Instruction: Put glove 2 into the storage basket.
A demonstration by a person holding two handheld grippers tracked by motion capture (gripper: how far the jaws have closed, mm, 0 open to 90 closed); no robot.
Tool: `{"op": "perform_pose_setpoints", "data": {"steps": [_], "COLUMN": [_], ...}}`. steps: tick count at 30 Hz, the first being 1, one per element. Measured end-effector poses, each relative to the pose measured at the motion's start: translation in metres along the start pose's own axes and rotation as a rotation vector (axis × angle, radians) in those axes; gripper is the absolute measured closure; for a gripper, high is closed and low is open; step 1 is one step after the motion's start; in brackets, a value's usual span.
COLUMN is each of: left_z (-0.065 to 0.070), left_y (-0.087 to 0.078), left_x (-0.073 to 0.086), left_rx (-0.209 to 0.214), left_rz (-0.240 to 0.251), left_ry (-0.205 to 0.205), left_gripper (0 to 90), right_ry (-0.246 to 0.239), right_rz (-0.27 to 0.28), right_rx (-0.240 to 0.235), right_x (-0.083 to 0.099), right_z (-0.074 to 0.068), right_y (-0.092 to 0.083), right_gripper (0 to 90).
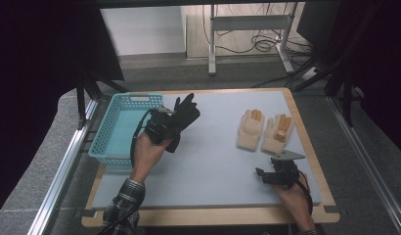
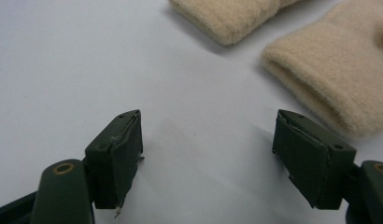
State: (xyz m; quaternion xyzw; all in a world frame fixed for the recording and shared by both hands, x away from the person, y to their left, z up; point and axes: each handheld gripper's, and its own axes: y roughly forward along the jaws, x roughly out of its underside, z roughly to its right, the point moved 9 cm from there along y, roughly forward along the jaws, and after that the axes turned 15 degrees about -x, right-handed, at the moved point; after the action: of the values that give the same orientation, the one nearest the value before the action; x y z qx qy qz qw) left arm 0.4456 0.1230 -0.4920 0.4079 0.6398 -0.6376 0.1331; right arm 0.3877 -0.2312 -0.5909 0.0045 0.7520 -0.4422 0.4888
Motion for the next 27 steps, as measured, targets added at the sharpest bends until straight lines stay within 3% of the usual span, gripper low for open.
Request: {"op": "perform_pose_setpoints", "data": {"steps": [3, 8, 16, 23, 27], "left_z": [-0.021, -0.065, -0.122, -0.157, -0.168], "left_y": [-0.003, -0.004, 0.002, 0.02, 0.035], "left_x": [-0.001, 0.006, 0.034, 0.066, 0.081], "left_rx": [-0.025, -0.103, -0.206, -0.225, -0.234], "left_rz": [-0.003, -0.024, -0.112, -0.232, -0.304], "left_ry": [-0.044, -0.109, -0.18, -0.244, -0.263], "left_gripper": [64.0, 63.6, 62.9, 61.7, 61.5], "right_ry": [0.0, 0.0, 0.0, -0.001, 0.0], "right_rz": [0.0, 0.0, -0.001, -0.001, -0.001], "right_rx": [0.0, 0.0, -0.001, -0.001, -0.001], "right_x": [0.0, 0.0, 0.0, 0.0, 0.0], "right_z": [0.0, 0.0, 0.0, 0.0, 0.0], "right_y": [0.0, 0.0, 0.0, 0.0, 0.0], "right_gripper": [23.9, 23.9, 23.7, 23.7, 23.6]}}
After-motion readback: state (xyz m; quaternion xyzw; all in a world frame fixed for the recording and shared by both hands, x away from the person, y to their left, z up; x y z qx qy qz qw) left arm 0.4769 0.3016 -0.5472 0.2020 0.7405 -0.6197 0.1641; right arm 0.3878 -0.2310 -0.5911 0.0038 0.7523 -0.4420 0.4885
